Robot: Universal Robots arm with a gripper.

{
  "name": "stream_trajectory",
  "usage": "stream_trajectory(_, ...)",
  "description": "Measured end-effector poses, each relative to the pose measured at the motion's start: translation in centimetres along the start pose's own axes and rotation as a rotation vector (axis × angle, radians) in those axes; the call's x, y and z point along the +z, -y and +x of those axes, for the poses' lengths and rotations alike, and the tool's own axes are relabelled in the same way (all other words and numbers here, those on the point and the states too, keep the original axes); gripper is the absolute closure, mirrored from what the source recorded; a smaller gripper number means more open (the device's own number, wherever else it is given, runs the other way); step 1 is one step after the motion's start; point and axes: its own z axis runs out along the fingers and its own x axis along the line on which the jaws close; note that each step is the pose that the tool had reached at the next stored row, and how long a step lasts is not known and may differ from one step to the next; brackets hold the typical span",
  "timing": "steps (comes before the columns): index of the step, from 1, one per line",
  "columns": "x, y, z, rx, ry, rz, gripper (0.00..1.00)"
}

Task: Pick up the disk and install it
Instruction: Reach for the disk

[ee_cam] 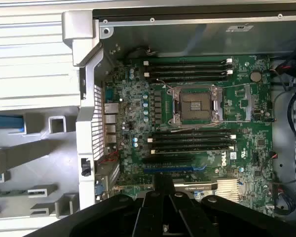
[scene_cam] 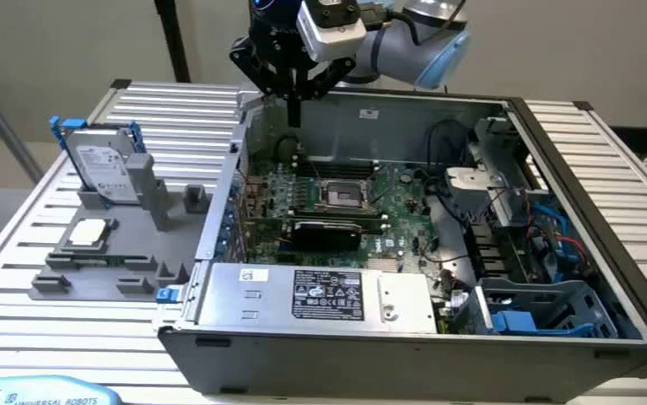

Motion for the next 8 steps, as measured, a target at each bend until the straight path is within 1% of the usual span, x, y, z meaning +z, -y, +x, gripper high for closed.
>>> stream_trajectory(8, 0.0, 0.0, 0.0, 0.0, 0.0, 0.0, 0.89)
